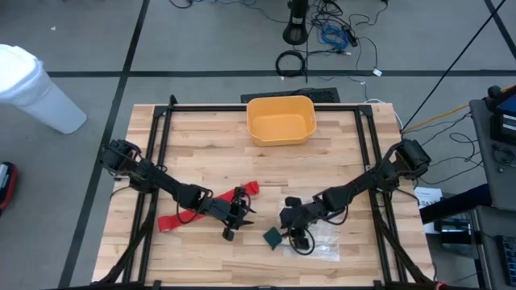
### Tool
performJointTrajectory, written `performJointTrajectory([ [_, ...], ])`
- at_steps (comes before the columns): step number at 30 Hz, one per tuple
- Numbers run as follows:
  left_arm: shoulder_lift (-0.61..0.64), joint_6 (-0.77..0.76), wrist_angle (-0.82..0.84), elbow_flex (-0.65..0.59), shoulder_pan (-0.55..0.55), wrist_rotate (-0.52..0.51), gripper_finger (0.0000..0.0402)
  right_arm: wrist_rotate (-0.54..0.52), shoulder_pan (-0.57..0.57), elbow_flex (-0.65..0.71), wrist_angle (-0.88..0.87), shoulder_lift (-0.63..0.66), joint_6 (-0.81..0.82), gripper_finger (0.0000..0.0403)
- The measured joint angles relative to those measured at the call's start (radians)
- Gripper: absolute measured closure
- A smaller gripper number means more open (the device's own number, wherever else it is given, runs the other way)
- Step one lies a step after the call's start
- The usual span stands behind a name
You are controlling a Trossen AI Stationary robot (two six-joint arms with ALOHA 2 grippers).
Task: Roll bandage
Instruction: Roll the green bandage
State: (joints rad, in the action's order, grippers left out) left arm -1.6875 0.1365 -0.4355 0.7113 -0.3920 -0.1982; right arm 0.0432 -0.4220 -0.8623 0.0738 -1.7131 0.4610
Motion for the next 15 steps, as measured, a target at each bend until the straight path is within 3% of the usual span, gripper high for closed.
performJointTrajectory([
  [9, 0.0, -0.038, 0.015, 0.0, -0.001, 0.009, 0.023, 0.028, -0.01, 0.0, 0.067, -0.081, 0.119, 0.0203],
  [15, 0.0, -0.052, 0.018, 0.0, -0.001, 0.011, 0.023, 0.152, -0.01, 0.0, 0.221, -0.168, 0.131, 0.0187],
])
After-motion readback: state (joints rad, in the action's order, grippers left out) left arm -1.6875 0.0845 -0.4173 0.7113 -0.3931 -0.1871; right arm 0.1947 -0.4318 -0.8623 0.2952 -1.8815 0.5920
